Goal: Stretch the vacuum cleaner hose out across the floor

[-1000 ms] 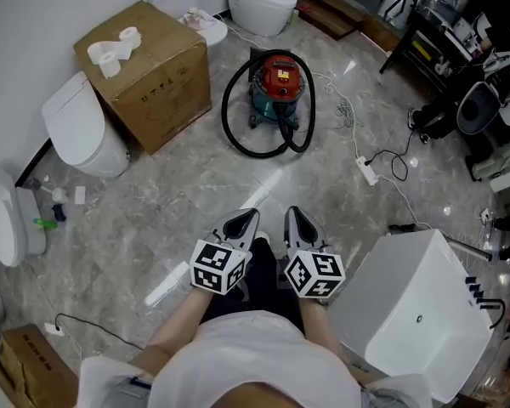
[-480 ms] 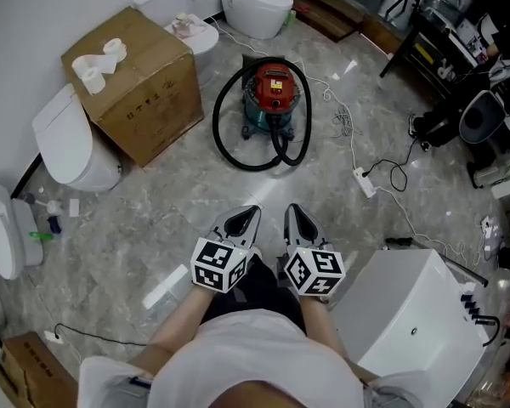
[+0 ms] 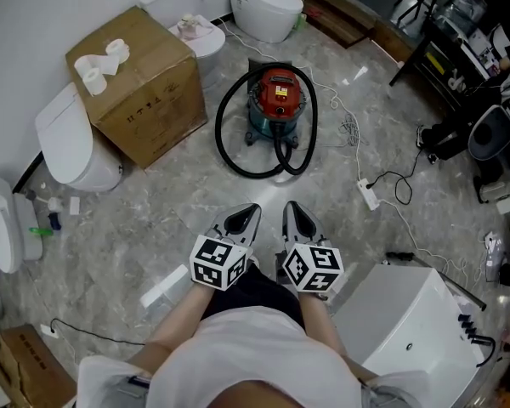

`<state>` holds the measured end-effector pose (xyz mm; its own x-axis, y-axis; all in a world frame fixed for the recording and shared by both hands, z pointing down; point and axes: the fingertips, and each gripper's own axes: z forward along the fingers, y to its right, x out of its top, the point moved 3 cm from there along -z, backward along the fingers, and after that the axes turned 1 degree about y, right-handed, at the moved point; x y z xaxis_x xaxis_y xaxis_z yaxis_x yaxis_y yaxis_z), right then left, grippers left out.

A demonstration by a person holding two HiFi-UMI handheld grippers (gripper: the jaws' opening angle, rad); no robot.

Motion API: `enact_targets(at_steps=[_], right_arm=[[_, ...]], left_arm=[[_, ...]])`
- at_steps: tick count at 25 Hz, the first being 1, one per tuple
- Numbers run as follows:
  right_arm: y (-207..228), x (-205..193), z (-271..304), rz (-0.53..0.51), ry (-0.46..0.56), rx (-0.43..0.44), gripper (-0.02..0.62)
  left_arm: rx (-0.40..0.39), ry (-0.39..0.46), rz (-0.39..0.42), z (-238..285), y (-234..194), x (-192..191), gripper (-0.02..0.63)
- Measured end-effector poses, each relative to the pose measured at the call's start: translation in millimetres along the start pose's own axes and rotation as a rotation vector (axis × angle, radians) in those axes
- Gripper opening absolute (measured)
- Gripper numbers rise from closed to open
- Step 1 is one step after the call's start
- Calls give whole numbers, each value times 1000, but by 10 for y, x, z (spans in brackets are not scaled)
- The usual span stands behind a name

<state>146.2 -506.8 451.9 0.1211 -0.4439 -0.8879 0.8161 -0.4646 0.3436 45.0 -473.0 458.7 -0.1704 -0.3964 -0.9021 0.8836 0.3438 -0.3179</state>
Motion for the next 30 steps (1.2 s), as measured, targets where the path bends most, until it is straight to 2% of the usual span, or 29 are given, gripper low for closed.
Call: enact_targets(at_steps=[5,11,21,30], right_arm=[[124,84,52,2,4,-1,15],[192,-7,12,29,-24,-6,15],[279,7,169,35,-34,-18,15],[358,205,775,32,-47,-24,15]], left_arm=[[18,11,-19,104,-43,56,8],[55,7,-37,79,-73,43,8],[45,-4,-57,233,-163,43,8],[51,1,-86,606,-648,283,8]])
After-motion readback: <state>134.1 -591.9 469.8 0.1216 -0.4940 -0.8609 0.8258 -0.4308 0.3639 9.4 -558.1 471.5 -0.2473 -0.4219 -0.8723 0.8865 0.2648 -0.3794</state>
